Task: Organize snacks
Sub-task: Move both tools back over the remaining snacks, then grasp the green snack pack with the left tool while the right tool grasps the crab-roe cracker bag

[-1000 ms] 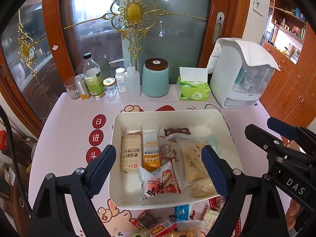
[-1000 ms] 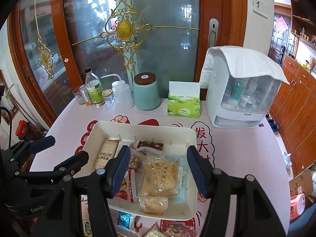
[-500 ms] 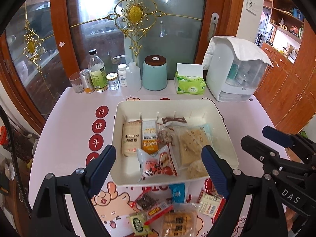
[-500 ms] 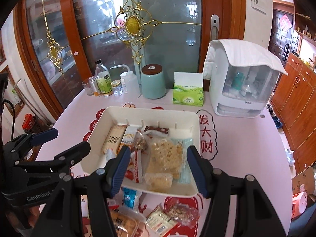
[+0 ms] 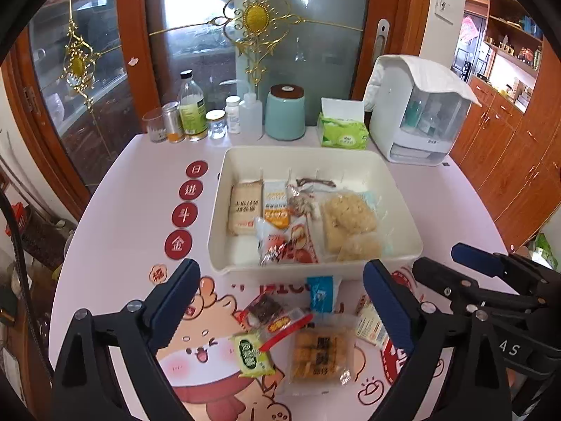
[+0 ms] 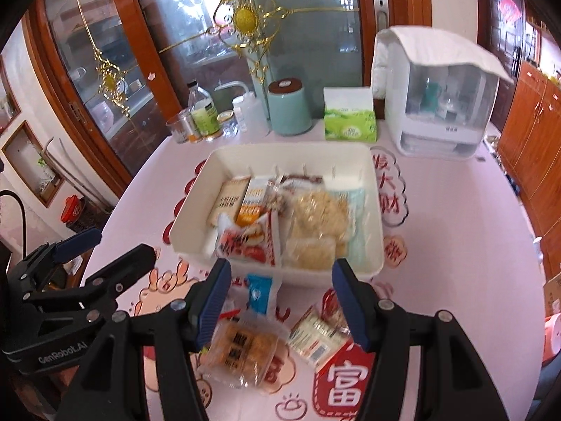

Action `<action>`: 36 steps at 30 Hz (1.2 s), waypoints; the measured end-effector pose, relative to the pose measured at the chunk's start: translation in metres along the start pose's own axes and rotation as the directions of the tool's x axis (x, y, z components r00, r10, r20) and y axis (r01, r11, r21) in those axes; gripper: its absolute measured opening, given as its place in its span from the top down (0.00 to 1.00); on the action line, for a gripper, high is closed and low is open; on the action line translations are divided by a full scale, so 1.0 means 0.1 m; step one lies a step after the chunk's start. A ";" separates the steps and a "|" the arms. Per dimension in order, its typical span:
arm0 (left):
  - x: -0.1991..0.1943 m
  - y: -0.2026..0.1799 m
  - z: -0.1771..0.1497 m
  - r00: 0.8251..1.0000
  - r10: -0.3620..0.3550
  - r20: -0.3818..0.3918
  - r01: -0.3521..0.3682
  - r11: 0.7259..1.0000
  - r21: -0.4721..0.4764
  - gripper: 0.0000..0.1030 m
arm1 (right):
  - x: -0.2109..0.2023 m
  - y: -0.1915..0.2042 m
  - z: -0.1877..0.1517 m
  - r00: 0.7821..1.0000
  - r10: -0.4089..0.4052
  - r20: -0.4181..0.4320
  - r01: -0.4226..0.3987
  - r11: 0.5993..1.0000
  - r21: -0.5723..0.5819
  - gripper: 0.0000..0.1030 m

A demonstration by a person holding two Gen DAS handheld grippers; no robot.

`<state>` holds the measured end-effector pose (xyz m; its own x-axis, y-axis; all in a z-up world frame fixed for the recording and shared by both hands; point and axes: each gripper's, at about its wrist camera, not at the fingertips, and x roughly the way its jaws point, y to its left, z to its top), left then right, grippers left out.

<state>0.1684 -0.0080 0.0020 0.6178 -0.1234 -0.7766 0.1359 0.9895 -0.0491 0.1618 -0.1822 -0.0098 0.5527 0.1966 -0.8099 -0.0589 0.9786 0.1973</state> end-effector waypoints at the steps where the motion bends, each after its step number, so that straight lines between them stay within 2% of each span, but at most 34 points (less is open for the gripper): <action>1: 0.01 0.02 -0.04 1.000 0.000 -0.007 0.000 1.000 -0.001 0.07 | 0.01 0.00 -0.03 1.000 0.004 -0.007 -0.003 1.000 0.002 0.38; 10: 0.41 0.35 -0.45 0.988 0.010 -0.151 -0.018 0.998 -0.054 0.06 | 0.37 0.13 -0.44 0.992 0.035 -0.123 -0.035 0.999 0.004 0.33; 20: 0.92 0.71 -0.92 0.956 0.022 -0.293 -0.063 0.989 -0.131 0.06 | 0.99 0.28 -0.81 0.962 0.039 -0.271 -0.024 0.998 0.059 0.32; 26: 1.12 0.90 -1.07 0.939 0.021 -0.343 -0.079 0.984 -0.157 0.06 | 1.34 0.35 -0.92 0.944 0.013 -0.330 0.013 0.997 0.078 0.32; 29: 1.19 0.95 -1.12 0.934 0.020 -0.357 -0.081 0.984 -0.158 0.06 | 1.42 0.40 -0.90 0.945 0.006 -0.326 0.022 0.996 0.082 0.24; 36: 1.34 1.09 -1.14 0.924 0.009 -0.381 -0.084 0.980 -0.181 0.06 | 1.65 0.45 -0.90 0.934 0.005 -0.358 0.026 0.996 0.084 0.17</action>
<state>0.1781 0.0917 -0.1790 0.2770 -0.0768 -0.9578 -0.0593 0.9935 -0.0968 0.1754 -0.0997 -0.1846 0.2178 0.2109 -0.9529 0.0257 0.9748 0.2216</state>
